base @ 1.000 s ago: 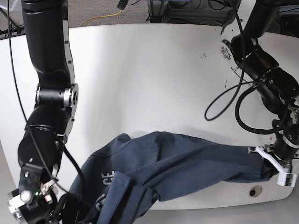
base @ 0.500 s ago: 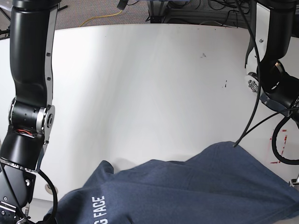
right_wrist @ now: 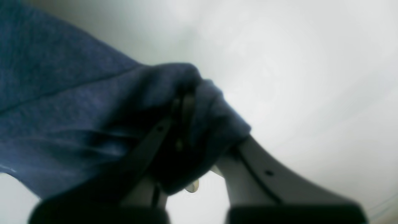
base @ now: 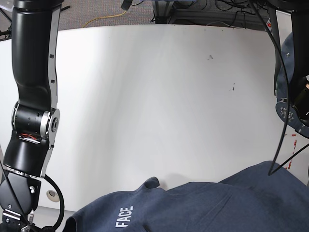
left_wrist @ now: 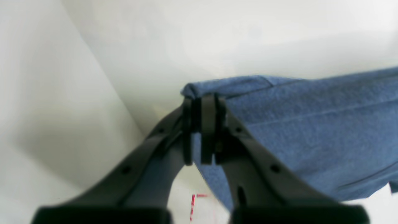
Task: Fold the T-shirt properly
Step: 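Lift the T-shirt with both grippers and stretch it between them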
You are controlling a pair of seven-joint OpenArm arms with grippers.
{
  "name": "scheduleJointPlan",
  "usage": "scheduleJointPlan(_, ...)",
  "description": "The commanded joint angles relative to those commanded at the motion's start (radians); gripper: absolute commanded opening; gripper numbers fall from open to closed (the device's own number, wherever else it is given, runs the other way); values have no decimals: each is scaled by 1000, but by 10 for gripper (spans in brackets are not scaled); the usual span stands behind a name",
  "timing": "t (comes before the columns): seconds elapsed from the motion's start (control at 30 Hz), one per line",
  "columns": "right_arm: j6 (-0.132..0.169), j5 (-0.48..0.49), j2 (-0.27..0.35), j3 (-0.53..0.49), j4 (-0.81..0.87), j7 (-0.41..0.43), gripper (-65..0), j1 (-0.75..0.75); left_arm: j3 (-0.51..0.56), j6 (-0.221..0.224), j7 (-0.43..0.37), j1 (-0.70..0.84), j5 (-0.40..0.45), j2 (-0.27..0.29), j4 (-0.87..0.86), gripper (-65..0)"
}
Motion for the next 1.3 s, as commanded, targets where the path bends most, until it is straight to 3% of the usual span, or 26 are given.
scheduleJointPlan(0.2, 0, 81, 5, 78, 95, -69, -648, -13, -6, -2, 0, 117, -3, 5, 2, -650)
scheduleJointPlan(0.37, -5, 167, 5, 112, 218, -95, -648, -172, -8, -2, 0, 233, -3, 11, 80, -650)
scheduleJointPlan(0.5, -8, 212, 2, 117, 319, -97, -650, -304, -9, -3, -2, 327, -35, 60, 121, -650)
scheduleJointPlan(0.93, -2, 216, -3, 183, 654, -100, -650, -703, -6, -2, -2, 667, -121, 100, 290, -650)
scheduleJointPlan(1.07, 0, 227, -9, 212, 720, -100, -650, -835, -8, -3, -2, 793, -123, 101, 322, -650)
scheduleJointPlan(1.3, -2, 351, -28, 296, 741, -100, -650, -1021, -38, -3, -5, 973, -124, 107, 362, -650)
